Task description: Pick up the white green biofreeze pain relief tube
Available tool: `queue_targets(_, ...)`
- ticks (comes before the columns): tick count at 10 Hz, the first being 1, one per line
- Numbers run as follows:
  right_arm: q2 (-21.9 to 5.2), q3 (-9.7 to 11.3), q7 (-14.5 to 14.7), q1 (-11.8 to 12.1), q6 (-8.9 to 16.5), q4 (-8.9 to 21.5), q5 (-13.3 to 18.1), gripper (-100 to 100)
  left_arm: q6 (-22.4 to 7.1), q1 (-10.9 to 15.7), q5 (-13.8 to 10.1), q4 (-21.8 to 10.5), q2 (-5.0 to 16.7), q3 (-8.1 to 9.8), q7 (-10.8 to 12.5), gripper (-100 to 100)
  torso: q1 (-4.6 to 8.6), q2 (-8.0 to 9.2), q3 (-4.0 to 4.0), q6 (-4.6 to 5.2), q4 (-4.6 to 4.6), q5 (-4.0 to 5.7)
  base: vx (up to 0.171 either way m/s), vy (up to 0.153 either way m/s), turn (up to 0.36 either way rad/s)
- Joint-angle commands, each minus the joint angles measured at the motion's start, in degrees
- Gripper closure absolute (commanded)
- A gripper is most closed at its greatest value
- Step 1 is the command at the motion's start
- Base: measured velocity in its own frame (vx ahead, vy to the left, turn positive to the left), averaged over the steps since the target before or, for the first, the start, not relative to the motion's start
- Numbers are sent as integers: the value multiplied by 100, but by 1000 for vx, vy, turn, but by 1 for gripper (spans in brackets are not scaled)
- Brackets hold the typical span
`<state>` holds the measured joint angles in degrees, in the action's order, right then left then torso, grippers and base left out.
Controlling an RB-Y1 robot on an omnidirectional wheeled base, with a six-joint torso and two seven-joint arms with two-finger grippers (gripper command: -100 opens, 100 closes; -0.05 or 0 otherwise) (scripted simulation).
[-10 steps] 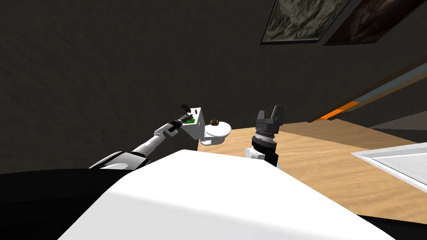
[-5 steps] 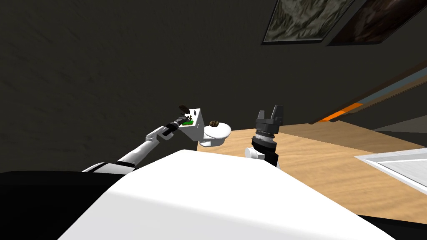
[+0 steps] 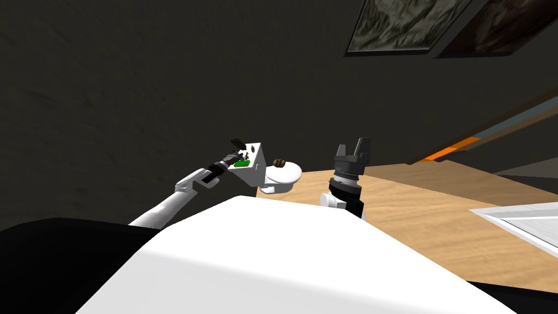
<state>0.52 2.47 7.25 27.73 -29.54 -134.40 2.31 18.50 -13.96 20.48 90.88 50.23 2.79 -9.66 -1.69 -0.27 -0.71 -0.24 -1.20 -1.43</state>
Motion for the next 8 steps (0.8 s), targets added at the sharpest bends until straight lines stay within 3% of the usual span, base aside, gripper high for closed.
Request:
queue_targets(1, 0, 0, 0, 0, 0, 0, 0, 0, -24, -286, 35, 286, 3, 96, 17, 100, 0, 0, 0, 0, 0, 0, 75, -2, 4)
queue_targets(2, 0, 0, 0, -1, 0, 0, 0, 0, -24, -481, 35, 289, 3, 96, 17, 100, -10, 10, 2, 3, -3, -8, 14, 7, -19)
queue_targets(3, 0, 0, 0, -1, 0, 0, 0, 0, 54, -681, 201, 579, 105, 397, 148, 100, -20, 28, 11, -1, -2, -14, 94, -38, 28)
queue_targets(4, 0, 0, 0, 0, 0, 0, 0, 0, 54, -874, 201, 734, 105, 539, 148, 100, -7, 10, 7, -1, 4, -3, 119, -49, 30)
queue_targets(7, 0, 0, 0, -1, 0, 0, 0, 0, 54, -1235, 201, 909, 105, 541, 148, 100, -13, 32, 15, 2, 2, -9, 19, -4, -5)
queue_targets(8, 0, 0, 0, -1, 0, 0, 0, 0, 131, -1472, 368, 1180, 208, 841, 279, 100, -19, 42, 21, 1, 5, -11, 78, -30, 31)
